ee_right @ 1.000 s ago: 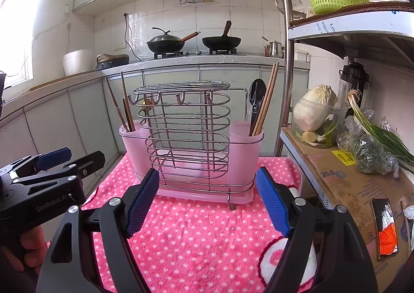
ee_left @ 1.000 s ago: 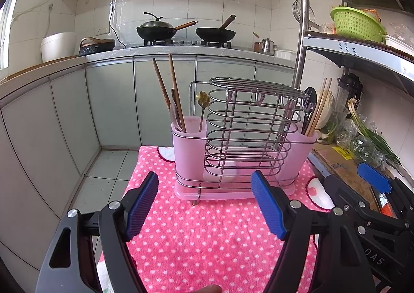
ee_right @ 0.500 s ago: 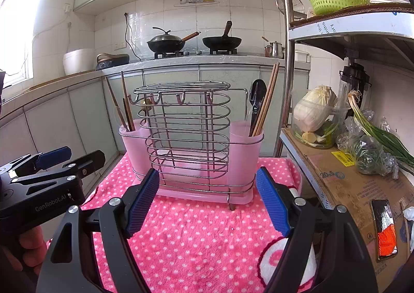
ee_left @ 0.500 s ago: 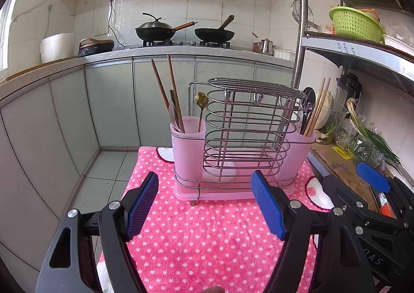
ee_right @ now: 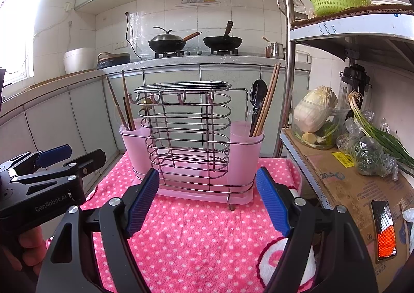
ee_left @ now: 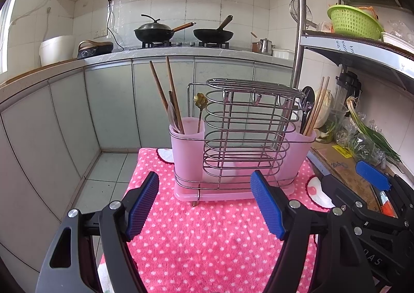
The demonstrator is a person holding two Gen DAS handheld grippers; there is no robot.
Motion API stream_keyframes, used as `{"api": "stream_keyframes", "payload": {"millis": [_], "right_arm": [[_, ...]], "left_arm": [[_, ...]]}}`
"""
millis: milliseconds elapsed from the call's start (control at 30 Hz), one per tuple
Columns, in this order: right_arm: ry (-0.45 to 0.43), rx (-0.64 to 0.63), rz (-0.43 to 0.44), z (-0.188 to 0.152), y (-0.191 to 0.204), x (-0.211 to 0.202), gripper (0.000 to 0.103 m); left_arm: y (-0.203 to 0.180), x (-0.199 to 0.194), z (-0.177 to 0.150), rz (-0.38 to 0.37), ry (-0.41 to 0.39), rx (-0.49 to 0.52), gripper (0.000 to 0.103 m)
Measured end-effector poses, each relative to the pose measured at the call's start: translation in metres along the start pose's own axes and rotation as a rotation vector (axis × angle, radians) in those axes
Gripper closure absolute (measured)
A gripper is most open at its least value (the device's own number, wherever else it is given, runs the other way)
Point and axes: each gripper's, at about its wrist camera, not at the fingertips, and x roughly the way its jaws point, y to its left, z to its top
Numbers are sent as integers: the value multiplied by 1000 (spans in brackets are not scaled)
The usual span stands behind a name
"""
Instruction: Organize utensils
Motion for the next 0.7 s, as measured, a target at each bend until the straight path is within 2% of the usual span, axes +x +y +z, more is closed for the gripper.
{"api": "stream_keyframes", "payload": {"millis": [700], "right_arm": [[13,-5,-4,-2,-3,6,25]], "left_arm": [[2,7,-1,-8,13,11,31]]}}
